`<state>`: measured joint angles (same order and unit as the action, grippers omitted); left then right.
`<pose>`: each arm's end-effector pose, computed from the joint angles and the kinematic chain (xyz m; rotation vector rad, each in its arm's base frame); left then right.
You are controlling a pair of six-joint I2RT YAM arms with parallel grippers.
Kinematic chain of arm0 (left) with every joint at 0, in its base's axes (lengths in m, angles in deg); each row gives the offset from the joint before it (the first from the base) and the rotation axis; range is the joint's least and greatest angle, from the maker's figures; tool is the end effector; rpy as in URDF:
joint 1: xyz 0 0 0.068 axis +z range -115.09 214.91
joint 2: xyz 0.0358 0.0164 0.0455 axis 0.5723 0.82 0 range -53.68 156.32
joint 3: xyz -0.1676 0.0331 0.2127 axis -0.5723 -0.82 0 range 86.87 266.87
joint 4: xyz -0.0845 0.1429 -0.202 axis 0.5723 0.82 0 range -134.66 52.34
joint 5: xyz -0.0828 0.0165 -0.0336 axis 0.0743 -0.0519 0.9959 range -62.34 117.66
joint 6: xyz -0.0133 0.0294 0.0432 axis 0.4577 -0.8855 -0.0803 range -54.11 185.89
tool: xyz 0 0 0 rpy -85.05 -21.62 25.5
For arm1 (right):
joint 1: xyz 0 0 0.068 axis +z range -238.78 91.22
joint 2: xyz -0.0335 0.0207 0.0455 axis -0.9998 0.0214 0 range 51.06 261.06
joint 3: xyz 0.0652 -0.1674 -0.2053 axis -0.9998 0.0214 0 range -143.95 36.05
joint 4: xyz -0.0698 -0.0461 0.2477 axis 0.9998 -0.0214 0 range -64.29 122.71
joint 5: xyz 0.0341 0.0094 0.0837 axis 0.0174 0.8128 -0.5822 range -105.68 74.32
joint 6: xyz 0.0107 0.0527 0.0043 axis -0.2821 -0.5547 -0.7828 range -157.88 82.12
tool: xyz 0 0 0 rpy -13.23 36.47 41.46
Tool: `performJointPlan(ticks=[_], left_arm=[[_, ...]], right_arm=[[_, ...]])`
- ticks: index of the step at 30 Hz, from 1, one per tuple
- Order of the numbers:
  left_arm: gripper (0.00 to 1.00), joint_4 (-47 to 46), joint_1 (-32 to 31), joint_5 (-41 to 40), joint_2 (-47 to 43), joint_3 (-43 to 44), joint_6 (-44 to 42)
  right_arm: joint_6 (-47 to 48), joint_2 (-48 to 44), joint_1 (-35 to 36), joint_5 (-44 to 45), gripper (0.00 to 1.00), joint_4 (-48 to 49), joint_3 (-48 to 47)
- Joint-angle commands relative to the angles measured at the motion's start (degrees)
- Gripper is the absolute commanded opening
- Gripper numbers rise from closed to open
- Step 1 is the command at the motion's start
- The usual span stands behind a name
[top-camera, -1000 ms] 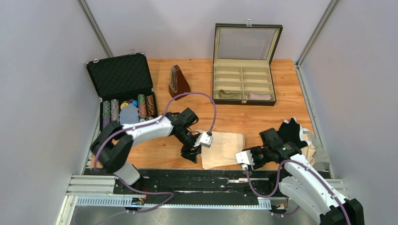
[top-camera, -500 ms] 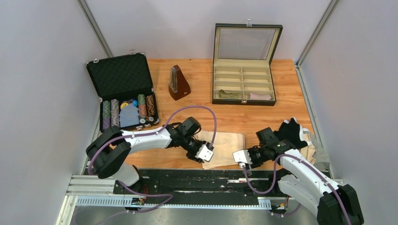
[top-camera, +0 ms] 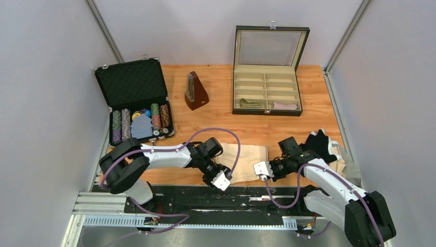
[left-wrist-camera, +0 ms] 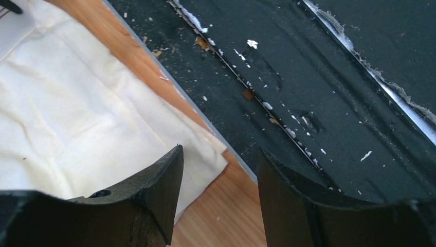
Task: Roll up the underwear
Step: Fold the underwear at the center of the board.
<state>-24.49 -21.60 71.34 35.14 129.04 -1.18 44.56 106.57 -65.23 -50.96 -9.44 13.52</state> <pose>0.1261 -0.2350 0.1488 2.3146 1.0069 -0.9564 0.1156 0.0729 0.1486 -2.1131 1.4597 0.5462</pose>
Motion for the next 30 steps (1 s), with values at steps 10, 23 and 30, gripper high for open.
performJointPlan(ticks=[10,23,30], left_arm=[[0.51,-17.95,-5.73,-8.03,-0.62,-5.78,7.08],[0.00,-16.52,-5.68,-13.02,-2.89,-5.55,7.97],[0.00,-4.25,4.74,-4.44,-5.36,1.82,13.66]], right_arm=[[-2.54,2.88,0.22,1.36,0.00,-0.91,0.33],[-4.33,1.73,0.18,0.67,0.00,-4.24,-1.72],[-6.01,0.78,0.20,-4.84,0.00,-15.30,-8.48]])
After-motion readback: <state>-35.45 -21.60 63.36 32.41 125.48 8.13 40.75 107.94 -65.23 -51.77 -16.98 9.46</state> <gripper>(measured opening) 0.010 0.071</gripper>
